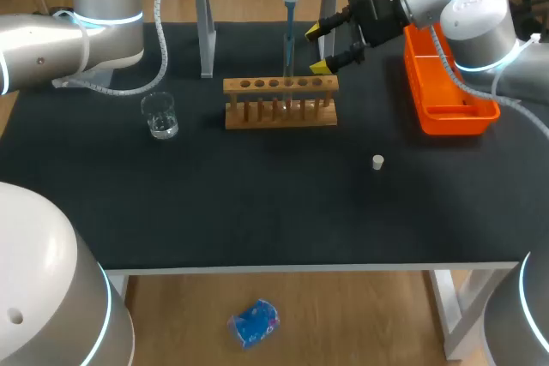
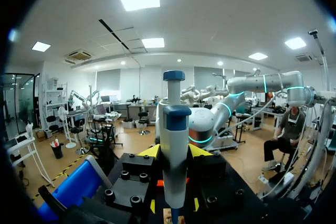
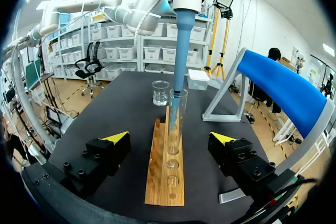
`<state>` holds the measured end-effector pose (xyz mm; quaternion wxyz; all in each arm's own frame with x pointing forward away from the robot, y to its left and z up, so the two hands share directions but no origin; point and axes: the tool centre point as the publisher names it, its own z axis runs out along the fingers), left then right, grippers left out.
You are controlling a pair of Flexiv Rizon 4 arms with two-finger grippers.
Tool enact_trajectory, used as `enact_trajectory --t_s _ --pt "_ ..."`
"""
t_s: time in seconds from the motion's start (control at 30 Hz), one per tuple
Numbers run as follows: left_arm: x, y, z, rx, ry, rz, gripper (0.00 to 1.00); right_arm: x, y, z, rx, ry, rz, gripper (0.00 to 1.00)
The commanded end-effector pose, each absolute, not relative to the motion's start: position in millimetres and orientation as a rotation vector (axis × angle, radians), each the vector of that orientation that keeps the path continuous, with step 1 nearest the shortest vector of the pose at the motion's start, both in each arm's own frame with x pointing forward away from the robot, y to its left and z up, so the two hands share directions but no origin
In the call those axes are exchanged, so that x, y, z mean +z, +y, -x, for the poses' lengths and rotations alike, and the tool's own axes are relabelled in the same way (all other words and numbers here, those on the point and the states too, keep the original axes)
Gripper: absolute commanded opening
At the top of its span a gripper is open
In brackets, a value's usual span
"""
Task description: Invert the test tube, pick up the pipette, mount the tip to pipette, aspirate from beaker and dispense into the tube, eject the tip, return the pipette, and cap with the stopper.
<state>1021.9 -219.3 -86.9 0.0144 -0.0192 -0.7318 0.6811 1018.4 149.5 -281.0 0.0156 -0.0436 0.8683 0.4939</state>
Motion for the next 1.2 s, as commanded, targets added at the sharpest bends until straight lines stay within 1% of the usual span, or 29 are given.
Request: enact_trajectory --t_s 0.03,1.2 --pt "-86 -220 -1023 2.117 -2.279 0.061 0.00 -281 149 -1019 1.536 2.702 0.138 1.00" --pt "-71 -220 -1014 2.114 -2.325 0.124 0.00 -281 149 -1019 1.536 2.702 0.138 1.00"
